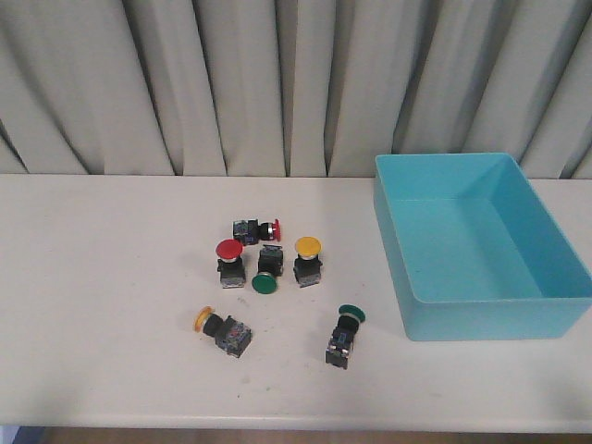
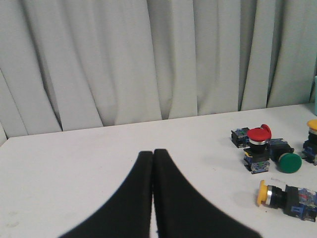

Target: Pick red and yellow buttons and place in box

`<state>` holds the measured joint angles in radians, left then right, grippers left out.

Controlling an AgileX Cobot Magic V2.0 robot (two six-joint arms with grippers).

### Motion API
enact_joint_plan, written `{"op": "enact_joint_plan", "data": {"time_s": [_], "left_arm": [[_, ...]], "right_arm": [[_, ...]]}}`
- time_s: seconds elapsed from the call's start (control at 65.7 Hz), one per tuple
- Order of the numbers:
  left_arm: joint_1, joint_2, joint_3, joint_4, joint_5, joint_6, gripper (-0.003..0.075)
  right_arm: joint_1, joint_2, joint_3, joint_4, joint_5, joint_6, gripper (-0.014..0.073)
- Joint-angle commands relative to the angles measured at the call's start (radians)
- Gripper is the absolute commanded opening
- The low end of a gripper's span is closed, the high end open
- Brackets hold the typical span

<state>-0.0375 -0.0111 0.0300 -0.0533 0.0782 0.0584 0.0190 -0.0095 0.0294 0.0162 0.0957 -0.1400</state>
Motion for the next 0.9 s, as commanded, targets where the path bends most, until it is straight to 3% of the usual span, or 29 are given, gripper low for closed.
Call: {"op": "enact_joint_plan", "data": {"time_s": [0.0, 0.563, 0.883], "left_arm": [[-0.002, -0.014, 0.038, -0.005, -0.078, -0.004, -0.0006], [-0.002, -0.014, 0.038, -0.005, -0.078, -0.004, -0.0006], [-0.002, -0.014, 0.013, -0.005, -0.198, -0.007, -0.0006]], "right_arm": [[-0.005, -0.01, 0.006, -0.004, -0.075, -0.008, -0.0003], [-0.005, -0.01, 0.006, -0.004, -0.075, -0.008, -0.0003], [-0.005, -0.01, -0.01, 0.017, -0.128, 0.011, -0.0003]]}}
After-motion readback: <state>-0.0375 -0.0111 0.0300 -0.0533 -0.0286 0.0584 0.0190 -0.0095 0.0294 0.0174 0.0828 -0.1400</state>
